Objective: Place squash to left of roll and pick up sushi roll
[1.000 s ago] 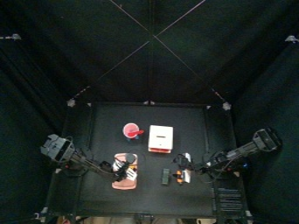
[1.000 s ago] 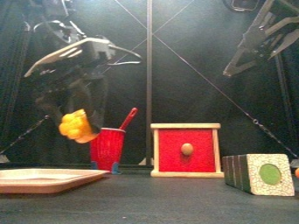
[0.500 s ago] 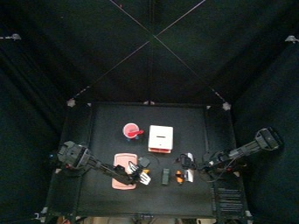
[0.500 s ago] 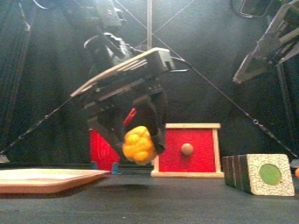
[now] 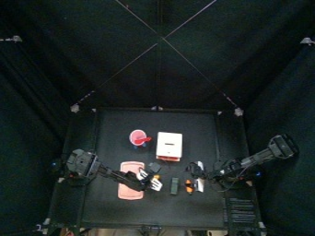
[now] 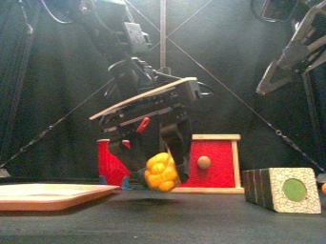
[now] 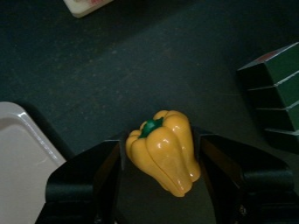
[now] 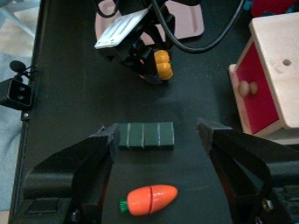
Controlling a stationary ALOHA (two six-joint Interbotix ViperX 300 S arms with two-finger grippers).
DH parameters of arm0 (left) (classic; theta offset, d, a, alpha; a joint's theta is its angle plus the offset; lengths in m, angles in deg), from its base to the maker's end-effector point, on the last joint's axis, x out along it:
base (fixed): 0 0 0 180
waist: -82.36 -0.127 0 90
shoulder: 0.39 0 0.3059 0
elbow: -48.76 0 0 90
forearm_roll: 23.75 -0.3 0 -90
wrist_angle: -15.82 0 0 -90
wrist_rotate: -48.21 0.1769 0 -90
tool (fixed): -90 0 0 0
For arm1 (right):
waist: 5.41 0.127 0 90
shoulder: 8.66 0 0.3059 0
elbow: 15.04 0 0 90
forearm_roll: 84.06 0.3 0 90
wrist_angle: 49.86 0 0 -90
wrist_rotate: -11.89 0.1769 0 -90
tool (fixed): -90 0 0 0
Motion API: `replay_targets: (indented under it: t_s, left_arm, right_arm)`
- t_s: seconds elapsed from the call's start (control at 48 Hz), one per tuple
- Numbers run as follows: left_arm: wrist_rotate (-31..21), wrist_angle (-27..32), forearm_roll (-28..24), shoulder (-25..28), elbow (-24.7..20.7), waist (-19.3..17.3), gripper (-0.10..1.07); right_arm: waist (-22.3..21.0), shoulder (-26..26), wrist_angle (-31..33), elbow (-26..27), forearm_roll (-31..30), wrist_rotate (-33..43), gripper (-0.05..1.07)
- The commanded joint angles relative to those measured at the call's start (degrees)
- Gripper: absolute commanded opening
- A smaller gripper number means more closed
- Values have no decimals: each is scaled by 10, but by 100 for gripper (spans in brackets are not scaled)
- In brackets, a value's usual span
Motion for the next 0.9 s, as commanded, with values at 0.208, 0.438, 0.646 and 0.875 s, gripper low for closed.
replay_targets:
  t_s: [0.208, 0.438, 0.646, 0.875]
  left_arm:
    - [1, -4, 4, 8, -29, -5, 72]
    - [2, -4, 6, 5, -25, -5, 72]
    - [3, -4, 4, 3, -27, -2, 81]
    - [3, -4, 4, -3, -24, 0, 99]
  right_arm:
    - [-1, -2, -2, 11, 0, 1, 100]
    - [-1, -3, -2, 11, -1, 1, 100]
    - [-1, -3, -2, 11, -1, 1, 100]
    - [-1, -3, -3, 11, -1, 1, 100]
